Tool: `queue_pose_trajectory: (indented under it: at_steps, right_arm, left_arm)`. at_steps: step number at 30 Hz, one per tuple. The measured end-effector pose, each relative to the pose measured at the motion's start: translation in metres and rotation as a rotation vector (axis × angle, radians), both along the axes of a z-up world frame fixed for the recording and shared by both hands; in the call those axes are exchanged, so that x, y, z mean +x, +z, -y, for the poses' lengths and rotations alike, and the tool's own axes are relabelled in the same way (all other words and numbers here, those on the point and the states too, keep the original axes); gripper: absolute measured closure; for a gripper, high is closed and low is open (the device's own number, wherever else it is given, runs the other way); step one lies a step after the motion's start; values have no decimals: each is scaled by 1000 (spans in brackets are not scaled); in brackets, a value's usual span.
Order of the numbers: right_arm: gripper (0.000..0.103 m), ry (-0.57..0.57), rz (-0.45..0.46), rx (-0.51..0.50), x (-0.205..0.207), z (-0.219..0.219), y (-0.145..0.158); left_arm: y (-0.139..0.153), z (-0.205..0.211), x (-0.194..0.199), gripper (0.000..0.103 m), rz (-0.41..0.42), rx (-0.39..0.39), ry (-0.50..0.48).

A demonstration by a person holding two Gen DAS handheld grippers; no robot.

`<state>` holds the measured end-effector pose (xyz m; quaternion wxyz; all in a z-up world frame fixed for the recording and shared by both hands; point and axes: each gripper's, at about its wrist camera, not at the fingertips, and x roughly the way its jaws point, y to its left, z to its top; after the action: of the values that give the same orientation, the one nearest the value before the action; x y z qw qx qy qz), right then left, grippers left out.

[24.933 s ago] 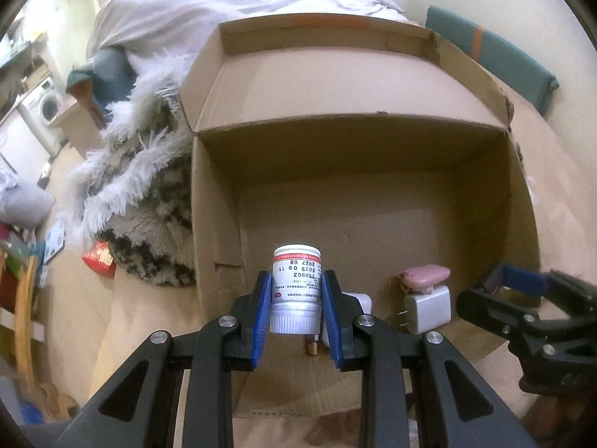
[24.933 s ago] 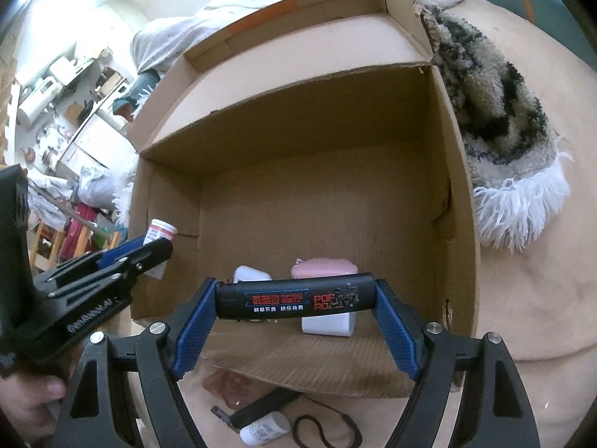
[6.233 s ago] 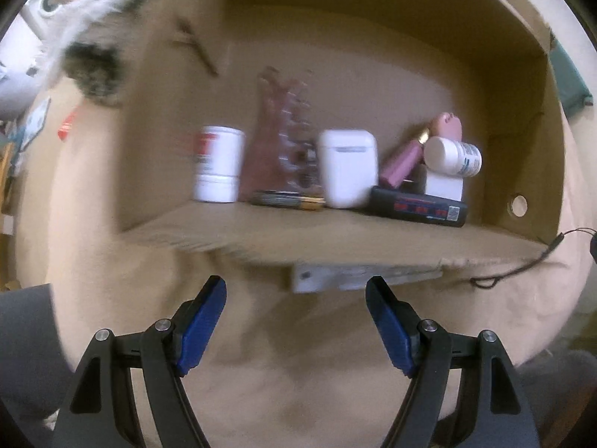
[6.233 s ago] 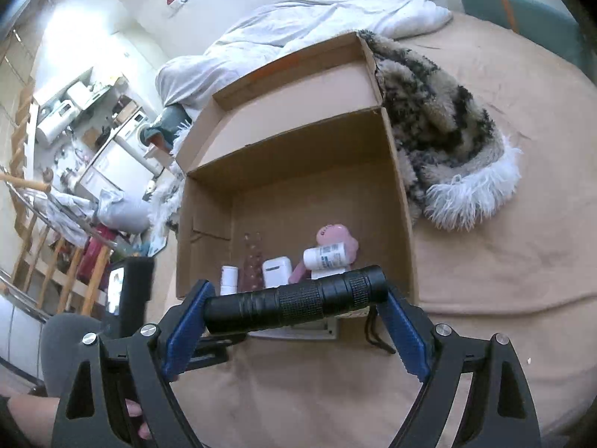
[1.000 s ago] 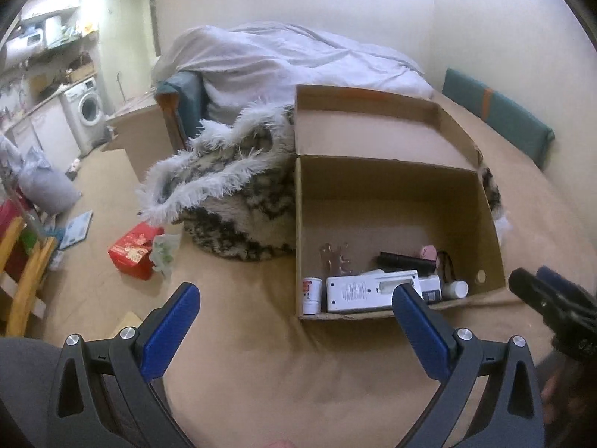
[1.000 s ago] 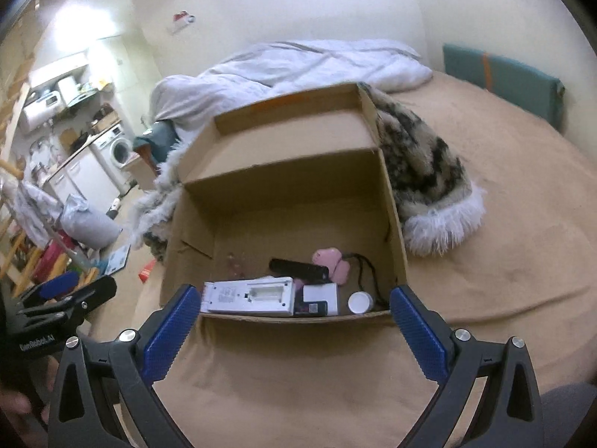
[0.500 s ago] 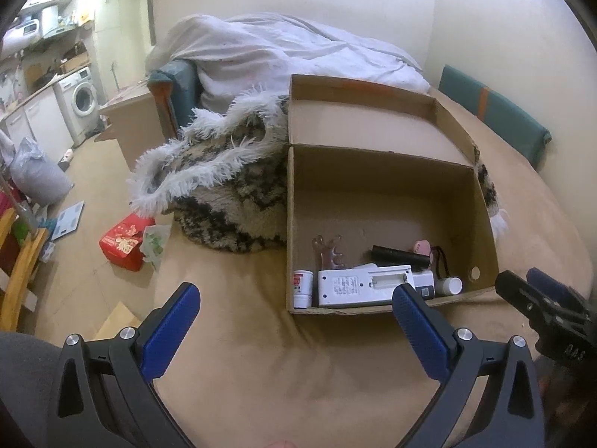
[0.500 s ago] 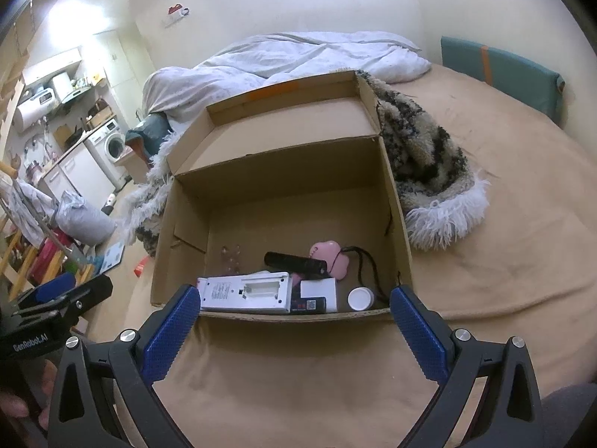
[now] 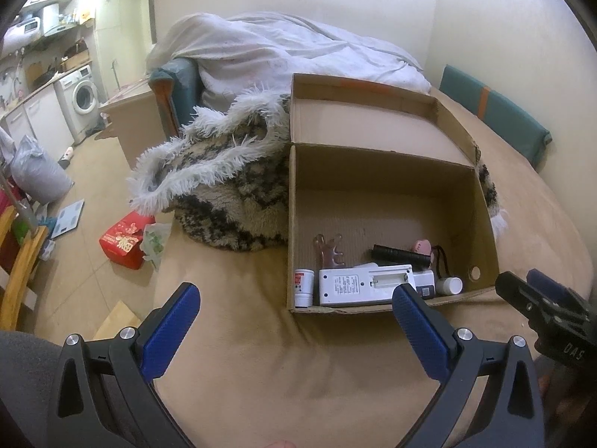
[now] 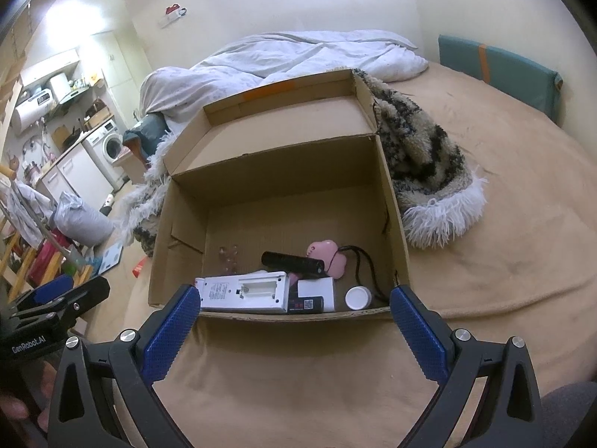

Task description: Organize rigid objects

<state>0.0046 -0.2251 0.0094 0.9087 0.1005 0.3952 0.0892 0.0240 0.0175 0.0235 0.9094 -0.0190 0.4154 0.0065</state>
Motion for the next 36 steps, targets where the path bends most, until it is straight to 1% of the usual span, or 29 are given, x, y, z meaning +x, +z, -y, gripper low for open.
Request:
queue_pose_trajectory:
  at_steps: [11,17,36]
  right_arm:
    - [0,1,0,-3,0,0,0]
    - [0,0,0,-1,0,1,0]
    - [0,5,3,3,1,3,1]
  left_arm:
    - [0,-2,0,0,-1,-3,3]
    - [0,-3,2,0,-4,-8,26]
    - [0,-3,2,0,-4,-8,27]
